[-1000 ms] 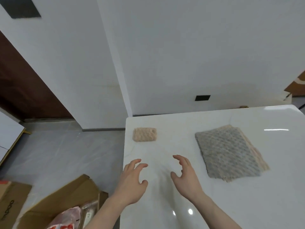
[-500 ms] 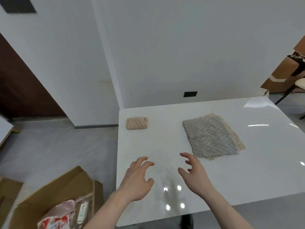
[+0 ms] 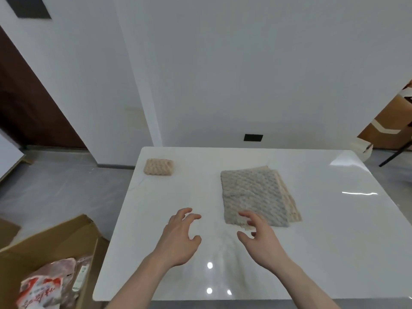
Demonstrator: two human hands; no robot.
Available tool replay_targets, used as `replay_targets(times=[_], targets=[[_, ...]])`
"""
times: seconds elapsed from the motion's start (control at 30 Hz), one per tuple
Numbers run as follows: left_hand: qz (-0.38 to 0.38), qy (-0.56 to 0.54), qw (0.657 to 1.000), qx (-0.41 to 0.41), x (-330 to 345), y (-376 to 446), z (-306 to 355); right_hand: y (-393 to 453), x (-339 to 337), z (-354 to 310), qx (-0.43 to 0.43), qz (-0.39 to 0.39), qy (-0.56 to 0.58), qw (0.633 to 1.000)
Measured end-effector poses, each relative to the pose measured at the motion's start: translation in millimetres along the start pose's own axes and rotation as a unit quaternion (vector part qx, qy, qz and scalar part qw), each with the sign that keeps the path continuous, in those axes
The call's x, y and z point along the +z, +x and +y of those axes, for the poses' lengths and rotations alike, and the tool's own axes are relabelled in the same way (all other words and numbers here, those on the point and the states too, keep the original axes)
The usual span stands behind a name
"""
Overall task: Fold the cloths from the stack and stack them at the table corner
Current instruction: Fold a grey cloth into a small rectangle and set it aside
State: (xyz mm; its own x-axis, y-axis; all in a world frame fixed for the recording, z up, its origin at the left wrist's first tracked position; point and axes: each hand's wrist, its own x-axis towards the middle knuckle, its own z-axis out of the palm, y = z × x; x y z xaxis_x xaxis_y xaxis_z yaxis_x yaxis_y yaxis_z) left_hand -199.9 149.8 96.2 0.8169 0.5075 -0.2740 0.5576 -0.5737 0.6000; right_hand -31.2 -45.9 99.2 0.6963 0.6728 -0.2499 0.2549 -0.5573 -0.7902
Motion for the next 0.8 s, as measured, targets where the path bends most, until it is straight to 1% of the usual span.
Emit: replay_targets(times=[0.1, 0.23, 0.33, 0.47, 0.63, 0.73, 0.8], targets=[[-0.018, -0.003, 1.0, -0.005, 24, -6, 26, -5, -25, 21, 0.009, -0.006, 0.008, 1.0], [-0.051, -0.001, 0.999, -0.007, 47, -3, 42, -12, -45, 35, 0.019, -0.005, 0.023, 1.0], [-0.079, 0.015, 0.997, 0.004, 58, 10, 47, -16, -53, 45, 0.038, 0.013, 0.025, 0.999], [-0.095, 0.028, 0.995, 0.01, 77, 34, 54, -22, -68, 60, 0.052, 0.018, 0.015, 0.998], [-0.129, 0.021, 0.991, 0.005, 111, 46, 69, -22, -94, 88, 0.075, 0.031, 0.007, 0.997], [-0.151, 0.039, 0.988, -0.003, 129, 55, 81, -17, -108, 103, 0.087, 0.032, 0.016, 0.996], [-0.151, 0.053, 0.987, -0.013, 139, 64, 91, -12, -117, 113, 0.087, 0.022, 0.018, 0.996]])
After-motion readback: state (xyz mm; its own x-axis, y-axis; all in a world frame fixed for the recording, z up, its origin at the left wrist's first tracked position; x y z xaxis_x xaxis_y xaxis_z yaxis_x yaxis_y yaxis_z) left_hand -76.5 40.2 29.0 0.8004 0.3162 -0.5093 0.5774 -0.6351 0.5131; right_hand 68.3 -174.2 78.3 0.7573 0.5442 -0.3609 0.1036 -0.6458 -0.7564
